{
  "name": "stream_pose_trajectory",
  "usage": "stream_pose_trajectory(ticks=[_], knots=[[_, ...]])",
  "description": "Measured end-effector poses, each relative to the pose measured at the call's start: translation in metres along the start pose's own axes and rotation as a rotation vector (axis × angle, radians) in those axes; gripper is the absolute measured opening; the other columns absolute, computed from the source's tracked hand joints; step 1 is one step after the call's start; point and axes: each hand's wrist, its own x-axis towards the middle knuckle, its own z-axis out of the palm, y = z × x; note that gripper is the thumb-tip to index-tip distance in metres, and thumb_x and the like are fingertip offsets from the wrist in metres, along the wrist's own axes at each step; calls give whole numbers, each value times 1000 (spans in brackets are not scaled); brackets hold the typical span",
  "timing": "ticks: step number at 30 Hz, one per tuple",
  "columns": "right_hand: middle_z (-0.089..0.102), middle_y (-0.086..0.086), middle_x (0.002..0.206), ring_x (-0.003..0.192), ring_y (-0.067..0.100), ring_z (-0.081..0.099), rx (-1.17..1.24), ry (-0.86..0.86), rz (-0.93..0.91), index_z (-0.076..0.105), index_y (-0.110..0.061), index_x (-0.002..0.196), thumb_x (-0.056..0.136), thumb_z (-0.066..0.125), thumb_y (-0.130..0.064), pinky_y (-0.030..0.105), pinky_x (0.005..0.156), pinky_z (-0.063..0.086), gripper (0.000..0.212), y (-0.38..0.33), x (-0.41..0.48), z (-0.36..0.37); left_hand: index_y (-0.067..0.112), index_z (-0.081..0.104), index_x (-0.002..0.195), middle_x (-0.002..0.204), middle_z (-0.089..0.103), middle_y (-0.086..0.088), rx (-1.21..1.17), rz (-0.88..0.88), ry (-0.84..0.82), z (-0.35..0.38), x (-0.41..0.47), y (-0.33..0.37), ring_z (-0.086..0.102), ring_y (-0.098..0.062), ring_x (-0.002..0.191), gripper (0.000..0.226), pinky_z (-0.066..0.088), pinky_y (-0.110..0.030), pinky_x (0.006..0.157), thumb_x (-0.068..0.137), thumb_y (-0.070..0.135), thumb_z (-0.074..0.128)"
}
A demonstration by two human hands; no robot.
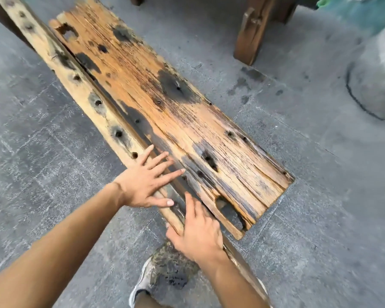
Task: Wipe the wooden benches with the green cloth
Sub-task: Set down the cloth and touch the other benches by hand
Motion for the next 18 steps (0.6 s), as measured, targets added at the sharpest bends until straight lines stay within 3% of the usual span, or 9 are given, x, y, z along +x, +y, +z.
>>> stream_pose_trajectory(ticks=[2,4,5,6,7,9,12,14,18], knots=[[35,16,166,122,33,65,-3,7,-61,-14,-28,159,85,23,-84,53,95,50,100,8,-6,-1,28,17,167,160,46,-14,-3,-20,145,5,-14,12,37,-40,151,103,9,-66,124,87,93,18],[44,15,159,117,34,66,-7,63,-29,-7,-26,161,88,24,-85,54,93,50,99,6,1,-4,20,43,159,141,63,-16,8,28,308,18,-2,-4,59,-38,133,109,29,-65,117,82,96,30],[44,14,159,117,36,65,-18,54,-65,-5,-27,161,88,25,-86,55,94,49,98,5,6,-14,17,53,153,131,68,-15,6,-6,397,15,-6,-4,65,-38,121,110,35,-64,112,80,96,34],[44,13,159,119,38,65,12,106,46,-2,-28,162,88,25,-87,56,98,48,98,-2,5,-13,15,61,145,119,70,-15,55,114,436,18,10,-16,69,-37,109,108,40,-62,107,79,97,36],[45,12,158,121,40,63,29,123,85,3,-30,162,88,25,-88,57,100,47,97,0,7,-16,13,67,137,109,69,-14,54,93,477,17,11,-20,68,-36,97,105,42,-61,103,79,96,37],[56,13,146,118,39,64,7,172,180,23,-29,159,89,20,-87,53,97,49,91,-3,2,-16,11,72,122,96,63,-14,94,142,531,18,20,-22,62,-35,85,98,44,-60,98,82,94,38],[70,13,115,102,37,66,-10,322,353,46,-23,134,91,8,-83,46,89,48,83,-2,-14,-12,11,71,112,91,60,-14,92,121,546,16,26,-20,58,-34,83,92,42,-58,98,87,90,32],[71,12,110,103,34,65,-88,365,436,50,-21,129,92,2,-81,46,96,43,85,7,-19,-15,11,70,109,91,60,-15,69,63,558,4,33,-24,57,-35,84,88,40,-56,97,89,88,31],[70,12,119,119,34,59,-169,385,649,56,-20,126,91,-4,-81,54,122,21,92,0,-57,32,11,67,105,90,62,-18,57,123,676,23,24,-23,56,-36,84,84,41,-53,91,91,86,31]])
